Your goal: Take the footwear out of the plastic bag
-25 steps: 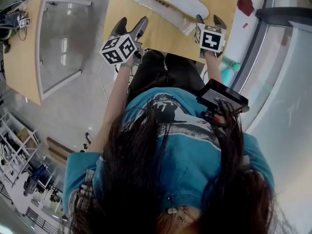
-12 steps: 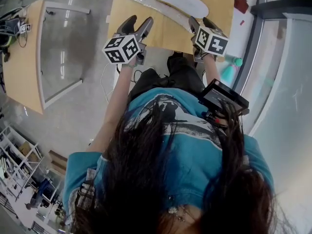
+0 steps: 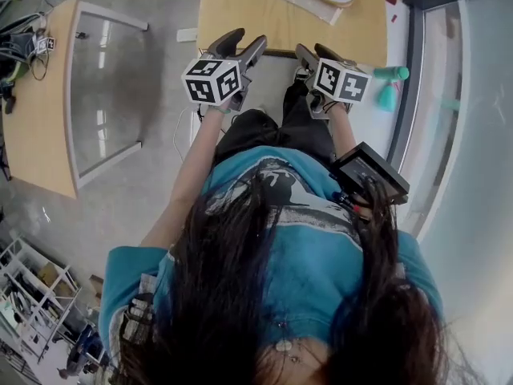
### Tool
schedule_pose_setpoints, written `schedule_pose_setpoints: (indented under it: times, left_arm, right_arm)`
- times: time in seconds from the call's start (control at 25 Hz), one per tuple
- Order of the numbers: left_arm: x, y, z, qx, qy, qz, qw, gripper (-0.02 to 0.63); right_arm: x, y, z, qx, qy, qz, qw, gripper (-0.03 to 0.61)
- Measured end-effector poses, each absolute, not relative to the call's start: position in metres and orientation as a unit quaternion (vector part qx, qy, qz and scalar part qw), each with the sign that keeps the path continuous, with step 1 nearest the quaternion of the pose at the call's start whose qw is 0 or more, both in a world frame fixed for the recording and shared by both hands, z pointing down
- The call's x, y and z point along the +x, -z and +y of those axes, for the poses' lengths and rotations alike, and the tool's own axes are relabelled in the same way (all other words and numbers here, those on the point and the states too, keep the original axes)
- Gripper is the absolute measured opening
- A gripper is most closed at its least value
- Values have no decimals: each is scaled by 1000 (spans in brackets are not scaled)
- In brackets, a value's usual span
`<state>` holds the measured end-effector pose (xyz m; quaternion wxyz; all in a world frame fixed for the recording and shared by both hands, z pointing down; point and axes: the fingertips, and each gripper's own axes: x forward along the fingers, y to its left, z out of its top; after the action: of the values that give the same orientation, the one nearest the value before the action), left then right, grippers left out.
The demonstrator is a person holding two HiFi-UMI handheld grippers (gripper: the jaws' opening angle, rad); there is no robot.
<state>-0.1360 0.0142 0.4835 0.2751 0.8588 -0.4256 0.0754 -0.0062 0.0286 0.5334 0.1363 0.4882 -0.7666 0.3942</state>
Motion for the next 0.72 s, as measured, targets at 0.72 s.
schedule_pose_setpoints:
  times: [0.72]
  left_arm:
    - [-104, -486, 174, 881, -87, -394, 246, 2]
  right_arm:
    - [-16, -520, 203, 472, -410, -770, 131, 37]
